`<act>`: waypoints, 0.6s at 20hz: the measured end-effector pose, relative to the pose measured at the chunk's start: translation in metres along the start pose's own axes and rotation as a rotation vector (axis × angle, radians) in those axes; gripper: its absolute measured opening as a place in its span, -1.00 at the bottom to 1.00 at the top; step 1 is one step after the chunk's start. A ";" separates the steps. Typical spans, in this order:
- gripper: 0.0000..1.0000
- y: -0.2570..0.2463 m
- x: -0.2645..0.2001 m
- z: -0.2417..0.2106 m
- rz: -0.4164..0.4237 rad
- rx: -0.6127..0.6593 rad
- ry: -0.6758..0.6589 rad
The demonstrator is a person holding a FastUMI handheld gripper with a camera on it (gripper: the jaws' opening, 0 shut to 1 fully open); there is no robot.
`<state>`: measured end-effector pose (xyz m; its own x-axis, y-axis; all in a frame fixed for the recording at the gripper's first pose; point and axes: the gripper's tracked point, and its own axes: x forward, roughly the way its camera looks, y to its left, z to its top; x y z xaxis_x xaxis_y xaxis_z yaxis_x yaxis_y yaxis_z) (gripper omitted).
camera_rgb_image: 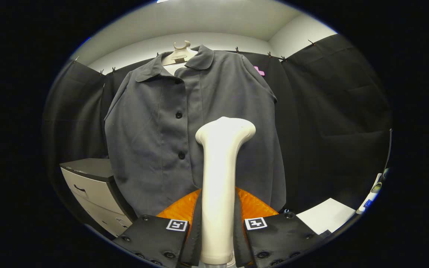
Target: Iron the clothes twice with a garment steamer, once on the left side and once on the right side.
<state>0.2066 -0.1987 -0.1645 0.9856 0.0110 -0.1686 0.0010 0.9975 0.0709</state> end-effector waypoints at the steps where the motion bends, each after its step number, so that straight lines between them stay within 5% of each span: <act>1: -0.17 -0.001 -0.003 -0.004 0.000 0.001 0.006; 12: -0.17 -0.011 -0.016 -0.039 -0.004 0.025 0.064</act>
<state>0.1838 -0.2072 -0.2012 0.9729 0.0121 -0.2310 0.0101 0.9955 0.0943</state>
